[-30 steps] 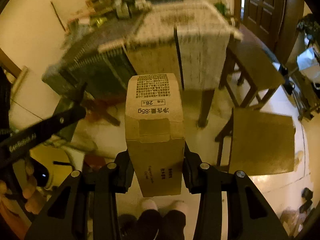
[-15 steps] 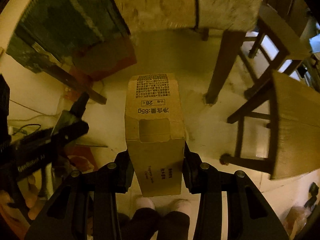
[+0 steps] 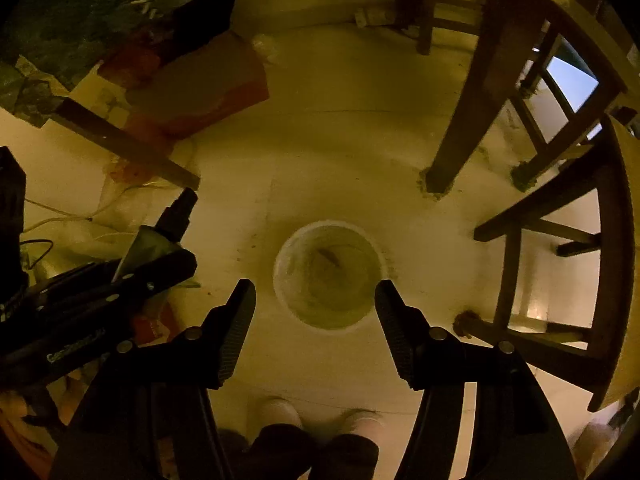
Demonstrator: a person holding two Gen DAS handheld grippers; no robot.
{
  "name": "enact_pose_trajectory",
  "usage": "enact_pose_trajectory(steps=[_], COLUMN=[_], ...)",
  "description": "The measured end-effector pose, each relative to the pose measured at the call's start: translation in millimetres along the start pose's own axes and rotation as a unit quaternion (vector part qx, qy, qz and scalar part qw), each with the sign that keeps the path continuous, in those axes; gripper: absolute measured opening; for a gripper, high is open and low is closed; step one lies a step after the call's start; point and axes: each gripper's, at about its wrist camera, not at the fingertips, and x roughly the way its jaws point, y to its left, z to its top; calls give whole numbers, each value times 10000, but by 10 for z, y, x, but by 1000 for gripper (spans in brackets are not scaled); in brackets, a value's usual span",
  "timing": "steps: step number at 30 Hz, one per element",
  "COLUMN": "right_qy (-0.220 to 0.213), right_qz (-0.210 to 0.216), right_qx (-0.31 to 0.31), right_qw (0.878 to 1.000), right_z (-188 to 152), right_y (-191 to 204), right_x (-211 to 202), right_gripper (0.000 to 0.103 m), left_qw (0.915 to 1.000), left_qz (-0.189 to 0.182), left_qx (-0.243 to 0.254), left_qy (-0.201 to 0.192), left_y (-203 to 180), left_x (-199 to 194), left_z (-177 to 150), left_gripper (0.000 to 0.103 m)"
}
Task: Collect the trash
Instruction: 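Open both tools to drop the bottle and box into the bin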
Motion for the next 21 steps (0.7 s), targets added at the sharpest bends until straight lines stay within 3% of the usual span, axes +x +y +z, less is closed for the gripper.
enact_pose_trajectory(steps=[3,6,11,21], right_qy=[-3,-14,-130,-481], right_qz=[-63,-139,-174,-181], right_qx=[74,106,153,4], right_qw=[10000,9998,9996,9987], right_z=[4,33,108,170], right_y=[-43,-63,-44,256], right_x=[-62,-176,-459,-1483], right_gripper=[58,58,58,58], left_qw=[9995,9990,9986,9986], left_qz=[-59,136,205,313], left_qx=[214,380,456,390], left_qy=[209,192,182,-185], left_y=[-132,-211,-307,-535], left_x=[59,53,-183,-1363], left_z=[40,56,71,140], left_gripper=[45,51,51,51])
